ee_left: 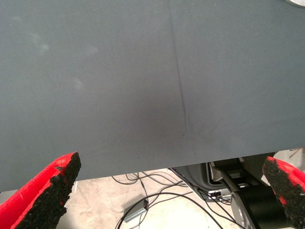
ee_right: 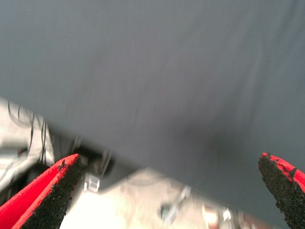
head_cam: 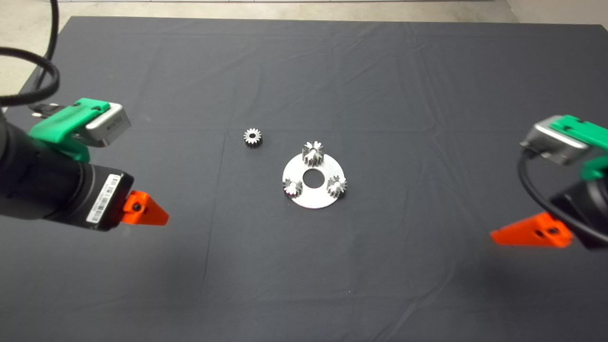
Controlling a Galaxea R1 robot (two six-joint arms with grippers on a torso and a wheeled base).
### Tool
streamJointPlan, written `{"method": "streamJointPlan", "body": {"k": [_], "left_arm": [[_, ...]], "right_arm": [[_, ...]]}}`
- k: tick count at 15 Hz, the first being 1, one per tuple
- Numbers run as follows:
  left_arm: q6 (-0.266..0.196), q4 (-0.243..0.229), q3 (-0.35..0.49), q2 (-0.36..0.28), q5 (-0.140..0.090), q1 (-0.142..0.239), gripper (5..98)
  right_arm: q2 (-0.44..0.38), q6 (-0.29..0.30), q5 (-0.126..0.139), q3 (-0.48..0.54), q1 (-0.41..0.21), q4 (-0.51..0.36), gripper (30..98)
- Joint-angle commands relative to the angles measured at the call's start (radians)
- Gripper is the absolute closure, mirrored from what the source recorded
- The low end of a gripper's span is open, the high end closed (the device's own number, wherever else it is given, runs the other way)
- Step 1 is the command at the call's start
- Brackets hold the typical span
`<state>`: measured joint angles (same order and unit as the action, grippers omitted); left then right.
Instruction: Remove an incorrectly installed larger gear and replace it with the correct smaller gear
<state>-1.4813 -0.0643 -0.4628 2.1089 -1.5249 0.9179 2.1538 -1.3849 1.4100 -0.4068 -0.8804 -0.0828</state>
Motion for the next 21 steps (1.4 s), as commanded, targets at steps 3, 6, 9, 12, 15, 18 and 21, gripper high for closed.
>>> {"method": "streamJointPlan", "body": {"k": [3,6,9,12,15,18,21], "left_arm": [[0.006,-0.009,0.003,0.029,-0.023,0.015,5.4],[0.044,-0.012,0.007,0.024,-0.018,0.016,5.4],[0.044,-0.012,0.018,0.021,-0.018,0.016,5.4],[0.044,-0.012,0.021,0.017,-0.018,0.016,5.4],[0.044,-0.012,0.021,0.016,-0.018,0.016,5.4],[0.044,-0.012,0.021,0.017,-0.018,0.016,5.4],[0.044,-0.012,0.021,0.015,-0.018,0.016,5.4]], "right_arm": [[0.278,0.200,-0.010,-0.446,0.236,0.273,30.8],[0.386,0.218,-0.079,-0.597,0.270,0.350,30.8],[0.527,0.302,-0.083,-0.783,0.330,0.383,30.8],[0.636,0.379,-0.088,-0.971,0.376,0.383,30.8],[0.717,0.405,-0.083,-1.072,0.379,0.377,30.8],[0.767,0.425,-0.083,-1.123,0.380,0.376,30.8],[0.805,0.432,-0.082,-1.155,0.385,0.374,30.8]]}}
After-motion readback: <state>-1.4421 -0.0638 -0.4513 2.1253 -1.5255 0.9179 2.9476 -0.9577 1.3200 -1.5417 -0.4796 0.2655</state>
